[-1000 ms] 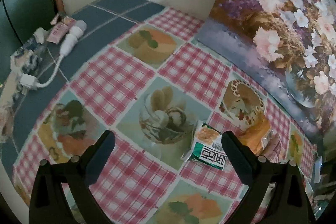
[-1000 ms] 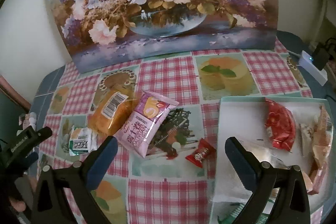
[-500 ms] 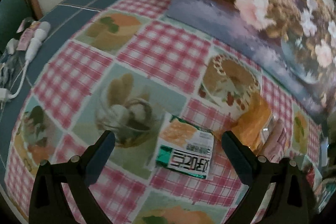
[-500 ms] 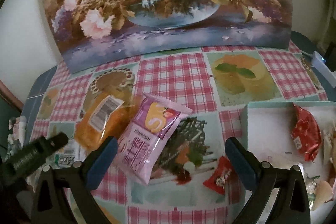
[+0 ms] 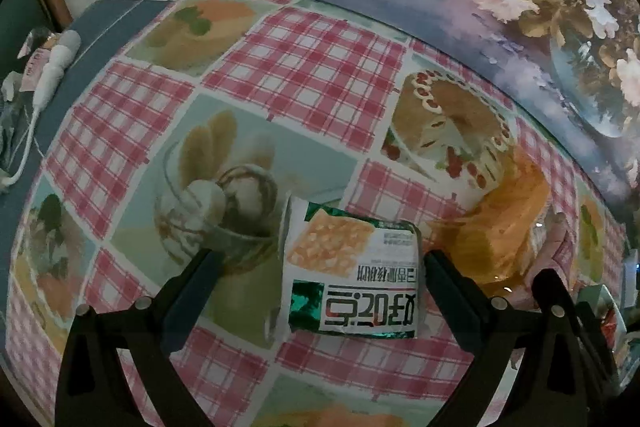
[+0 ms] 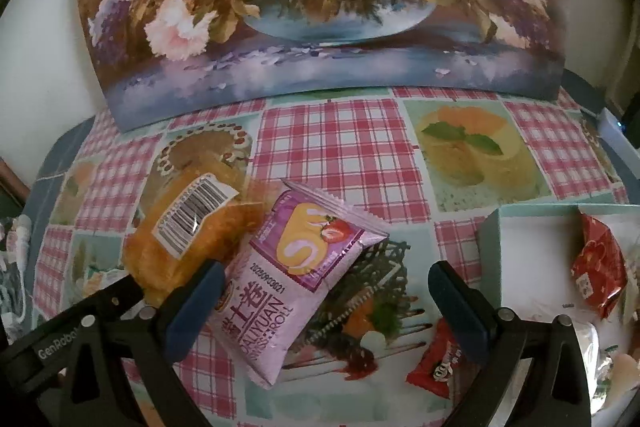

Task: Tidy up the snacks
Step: 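Grasp the white cracker packet with the left tool while the right tool grasps the pink Swiss roll packet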

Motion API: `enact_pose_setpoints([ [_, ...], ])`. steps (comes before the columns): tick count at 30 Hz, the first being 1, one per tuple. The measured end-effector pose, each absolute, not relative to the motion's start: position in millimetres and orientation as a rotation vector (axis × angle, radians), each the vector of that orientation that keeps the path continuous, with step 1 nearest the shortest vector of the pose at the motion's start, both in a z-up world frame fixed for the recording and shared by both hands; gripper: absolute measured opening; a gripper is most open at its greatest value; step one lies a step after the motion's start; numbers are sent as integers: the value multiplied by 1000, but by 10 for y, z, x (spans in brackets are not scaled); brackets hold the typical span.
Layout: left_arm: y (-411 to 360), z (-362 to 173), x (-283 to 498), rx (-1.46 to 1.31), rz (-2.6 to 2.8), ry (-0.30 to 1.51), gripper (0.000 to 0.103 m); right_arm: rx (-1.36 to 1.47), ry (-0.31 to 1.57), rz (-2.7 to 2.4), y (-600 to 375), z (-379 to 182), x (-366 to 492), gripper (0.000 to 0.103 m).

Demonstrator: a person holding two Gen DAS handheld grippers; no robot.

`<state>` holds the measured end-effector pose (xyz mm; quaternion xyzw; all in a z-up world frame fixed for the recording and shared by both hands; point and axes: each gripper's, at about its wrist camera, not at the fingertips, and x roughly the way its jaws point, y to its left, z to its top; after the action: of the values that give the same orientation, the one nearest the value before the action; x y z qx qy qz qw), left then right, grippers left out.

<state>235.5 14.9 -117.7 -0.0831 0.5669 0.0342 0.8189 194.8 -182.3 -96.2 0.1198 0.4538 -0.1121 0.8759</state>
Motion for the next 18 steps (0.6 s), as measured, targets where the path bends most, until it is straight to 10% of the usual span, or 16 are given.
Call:
enact_pose_setpoints([
  [18,741,-1195,2257,-220,183,1176,101,137,1001,-226,-1768,-964,1972,94],
])
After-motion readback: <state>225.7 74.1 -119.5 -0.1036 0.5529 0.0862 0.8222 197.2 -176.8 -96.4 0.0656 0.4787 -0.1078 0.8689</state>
